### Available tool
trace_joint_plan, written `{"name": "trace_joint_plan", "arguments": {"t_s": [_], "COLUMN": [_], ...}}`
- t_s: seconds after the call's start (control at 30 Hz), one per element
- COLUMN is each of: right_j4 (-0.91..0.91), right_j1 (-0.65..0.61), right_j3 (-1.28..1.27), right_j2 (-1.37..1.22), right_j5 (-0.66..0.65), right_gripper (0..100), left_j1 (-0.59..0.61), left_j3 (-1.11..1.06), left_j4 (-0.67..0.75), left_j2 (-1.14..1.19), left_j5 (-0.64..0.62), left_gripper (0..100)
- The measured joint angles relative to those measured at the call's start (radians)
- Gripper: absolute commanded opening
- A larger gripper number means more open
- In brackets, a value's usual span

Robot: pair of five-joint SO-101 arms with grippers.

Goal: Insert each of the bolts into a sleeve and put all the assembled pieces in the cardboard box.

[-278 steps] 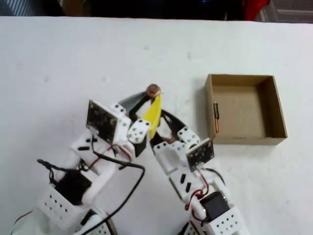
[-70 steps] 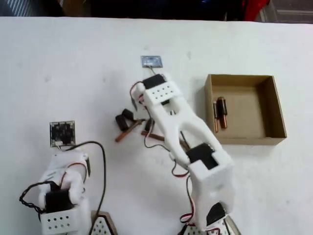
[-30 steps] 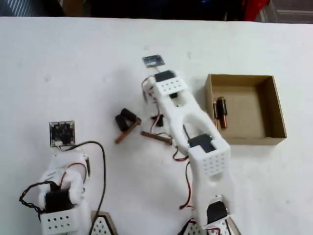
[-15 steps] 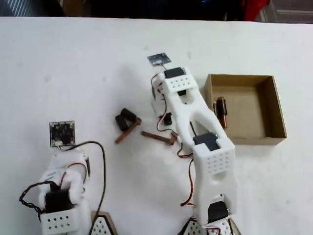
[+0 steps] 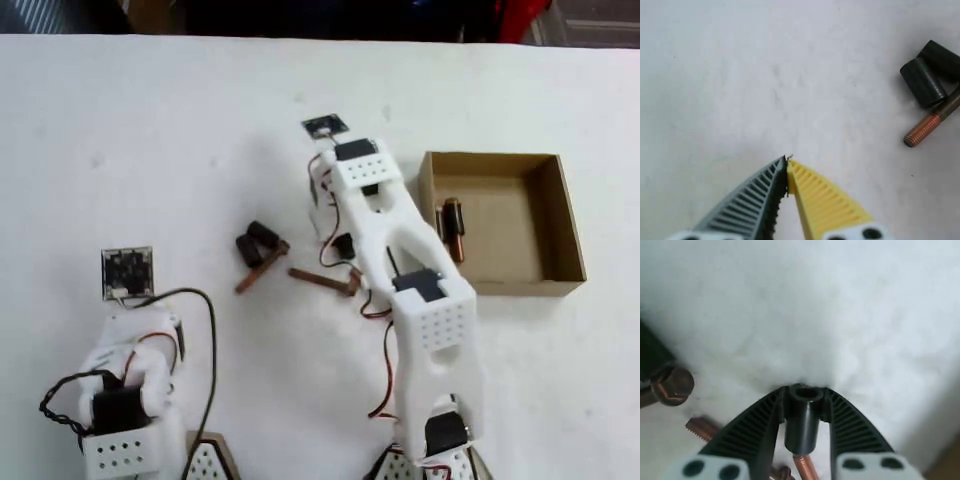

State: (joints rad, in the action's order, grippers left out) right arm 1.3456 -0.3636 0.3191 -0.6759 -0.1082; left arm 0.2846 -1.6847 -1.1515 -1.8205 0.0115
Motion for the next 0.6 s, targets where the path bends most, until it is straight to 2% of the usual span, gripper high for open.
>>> {"name": "trace_joint_plan", "arguments": {"t_s": [0.33, 0.6], "right_j4": [0.0, 0.098], "right_j1": [0.003, 0.011], "right_j3": [0.002, 0.074], "right_j2": [-0.003, -0.012], "right_j5": [0.0, 0.0], "right_gripper": [1.4, 1.9], "left_j1": [0.0, 0.0], "left_j3": [0.0, -0.009], "left_j4": [0.0, 0.0], "left_j2": [0.0, 0.0], "left_j5": [0.0, 0.0], "left_gripper": [2, 2]}}
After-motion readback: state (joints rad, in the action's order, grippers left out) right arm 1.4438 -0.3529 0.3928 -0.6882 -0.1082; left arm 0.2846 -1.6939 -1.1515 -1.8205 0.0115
